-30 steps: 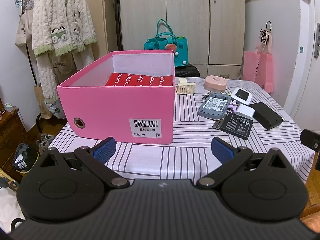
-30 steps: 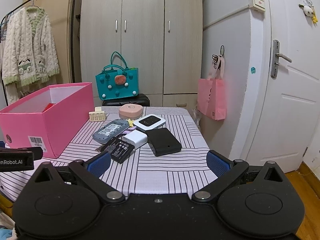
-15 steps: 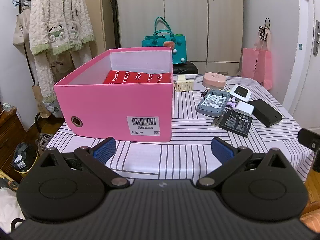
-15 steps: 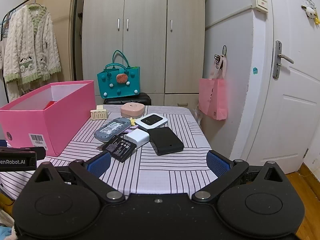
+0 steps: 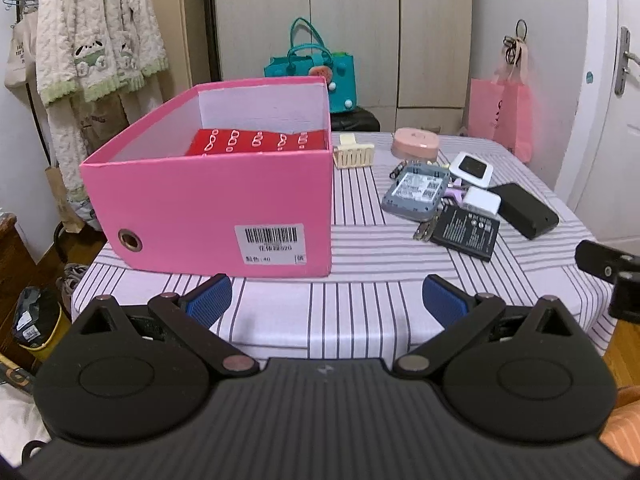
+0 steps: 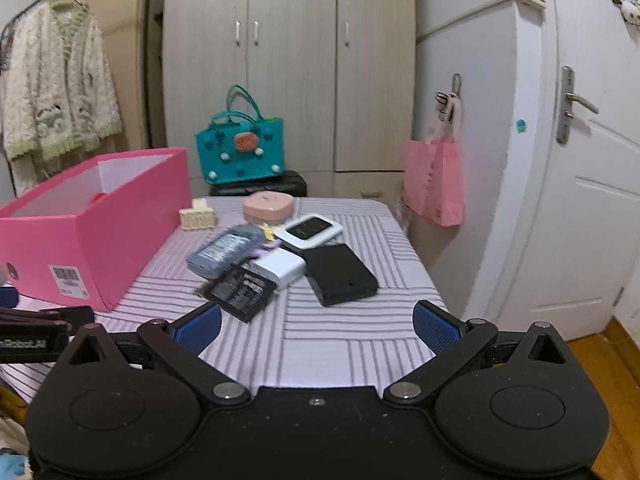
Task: Organize rigid objects
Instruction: 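Grasp the black power bank with the right gripper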
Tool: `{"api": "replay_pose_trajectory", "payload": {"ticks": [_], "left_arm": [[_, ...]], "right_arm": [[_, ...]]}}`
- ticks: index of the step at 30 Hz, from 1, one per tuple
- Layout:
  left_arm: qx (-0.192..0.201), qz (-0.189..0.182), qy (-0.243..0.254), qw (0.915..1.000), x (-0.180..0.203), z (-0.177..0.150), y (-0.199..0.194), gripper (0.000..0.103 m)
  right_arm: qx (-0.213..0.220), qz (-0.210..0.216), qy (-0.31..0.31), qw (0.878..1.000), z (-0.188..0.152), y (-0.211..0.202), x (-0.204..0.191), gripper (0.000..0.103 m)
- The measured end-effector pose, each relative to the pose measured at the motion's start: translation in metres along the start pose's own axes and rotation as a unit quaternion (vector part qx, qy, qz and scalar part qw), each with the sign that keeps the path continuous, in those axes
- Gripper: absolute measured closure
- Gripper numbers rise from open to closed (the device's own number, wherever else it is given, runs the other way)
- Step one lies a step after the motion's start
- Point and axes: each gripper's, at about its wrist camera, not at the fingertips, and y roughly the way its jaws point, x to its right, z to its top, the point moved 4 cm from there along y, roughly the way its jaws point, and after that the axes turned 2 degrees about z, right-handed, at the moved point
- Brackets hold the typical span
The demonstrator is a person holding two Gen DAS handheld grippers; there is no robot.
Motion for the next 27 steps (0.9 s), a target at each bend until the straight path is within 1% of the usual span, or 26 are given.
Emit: {"api": "replay_pose_trajectory", "payload": {"ticks": [2, 4, 6, 8, 11, 14, 17, 19, 21, 24, 27], "left_arm": [[0.012, -0.008, -0.016, 0.9998, -0.003, 0.001, -0.001, 0.0], [0.015, -0.03, -0.029, 0.999, -0.006, 0.002, -0.001, 0.0], [0.015, -0.052, -0.03, 0.998, -0.007, 0.006, -0.001, 0.0], [0.014, -0.07, -0.02, 0.9972, -0.008, 0.01, -0.002, 0.0], [0.016, -0.099, 0.022, 0.9947, -0.012, 0.02, -0.006, 0.0], [0.037, -0.101, 0.051, 0.9929, -0.025, 0.032, -0.012, 0.0], [0.047, -0.098, 0.07, 0.9916, -0.041, 0.047, -0.013, 0.0], [0.034, -0.103, 0.072, 0.9916, -0.053, 0.057, -0.01, 0.0], [0.009, -0.113, 0.071, 0.9909, -0.065, 0.067, -0.005, 0.002], [-0.027, -0.121, 0.072, 0.9896, -0.079, 0.082, 0.005, 0.003], [-0.047, -0.126, 0.076, 0.988, -0.093, 0.097, 0.009, 0.003]], "right_arm": [[0.022, 0.029, -0.003, 0.999, 0.002, -0.005, -0.004, 0.0], [0.042, 0.058, -0.018, 0.997, 0.005, -0.012, -0.01, 0.0], [0.052, 0.076, -0.032, 0.995, 0.007, -0.015, -0.015, 0.0], [0.06, 0.086, -0.037, 0.994, 0.009, -0.012, -0.016, 0.0], [0.063, 0.098, -0.034, 0.993, 0.013, -0.002, -0.011, 0.0], [0.053, 0.095, -0.034, 0.993, 0.018, 0.013, -0.002, 0.001], [0.03, 0.083, -0.018, 0.996, 0.021, 0.03, 0.011, 0.003], [0.007, 0.08, 0.002, 0.997, 0.022, 0.043, 0.021, 0.008], [-0.013, 0.078, 0.012, 0.997, 0.024, 0.055, 0.03, 0.011], [-0.04, 0.083, 0.016, 0.996, 0.025, 0.069, 0.035, 0.013], [-0.057, 0.087, 0.009, 0.995, 0.028, 0.079, 0.037, 0.015]]}}
